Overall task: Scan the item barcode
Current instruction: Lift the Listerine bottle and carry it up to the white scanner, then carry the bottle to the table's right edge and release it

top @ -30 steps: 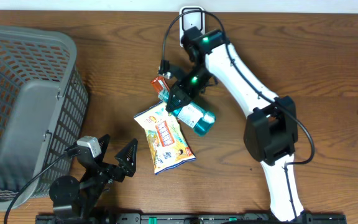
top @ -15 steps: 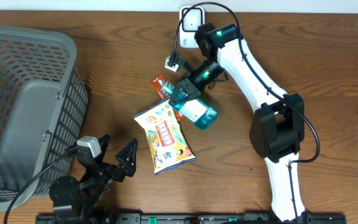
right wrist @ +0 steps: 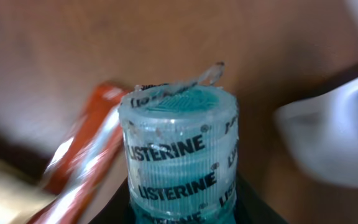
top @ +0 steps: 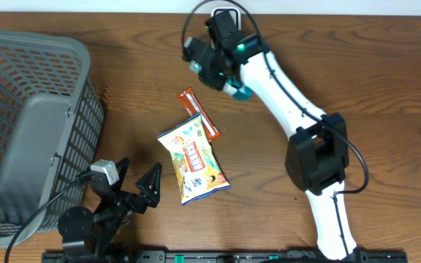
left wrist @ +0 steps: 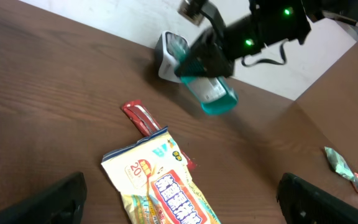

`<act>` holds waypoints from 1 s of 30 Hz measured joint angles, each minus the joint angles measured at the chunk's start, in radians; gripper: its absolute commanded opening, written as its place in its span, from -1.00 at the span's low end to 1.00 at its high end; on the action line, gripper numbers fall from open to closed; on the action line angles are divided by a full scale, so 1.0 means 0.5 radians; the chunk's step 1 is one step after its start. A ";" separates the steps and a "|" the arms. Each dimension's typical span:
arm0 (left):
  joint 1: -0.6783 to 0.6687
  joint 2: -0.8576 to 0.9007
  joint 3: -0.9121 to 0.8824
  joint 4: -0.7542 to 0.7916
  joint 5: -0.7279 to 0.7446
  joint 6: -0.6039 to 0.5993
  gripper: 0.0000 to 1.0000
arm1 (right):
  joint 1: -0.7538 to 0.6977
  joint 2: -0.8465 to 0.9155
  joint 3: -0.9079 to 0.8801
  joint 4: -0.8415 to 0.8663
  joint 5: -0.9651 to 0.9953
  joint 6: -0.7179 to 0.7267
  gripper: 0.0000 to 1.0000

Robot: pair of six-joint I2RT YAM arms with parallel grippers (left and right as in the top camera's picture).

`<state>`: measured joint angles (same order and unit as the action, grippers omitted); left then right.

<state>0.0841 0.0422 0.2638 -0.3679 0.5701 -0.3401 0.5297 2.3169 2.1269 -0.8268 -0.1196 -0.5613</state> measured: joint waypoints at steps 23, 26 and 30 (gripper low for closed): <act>0.000 0.000 0.000 0.001 0.001 0.000 0.96 | 0.050 0.651 0.011 2.273 1.221 -1.093 -0.77; 0.000 0.000 0.000 0.000 0.001 0.000 0.96 | 0.045 0.690 0.011 2.309 1.231 -1.231 -0.76; 0.000 0.000 0.000 0.001 0.001 0.000 0.96 | 0.042 0.695 0.011 2.380 1.221 -1.359 -0.77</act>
<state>0.0841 0.0422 0.2638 -0.3676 0.5705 -0.3401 0.5507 2.6644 2.1323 0.3630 0.4911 -1.2407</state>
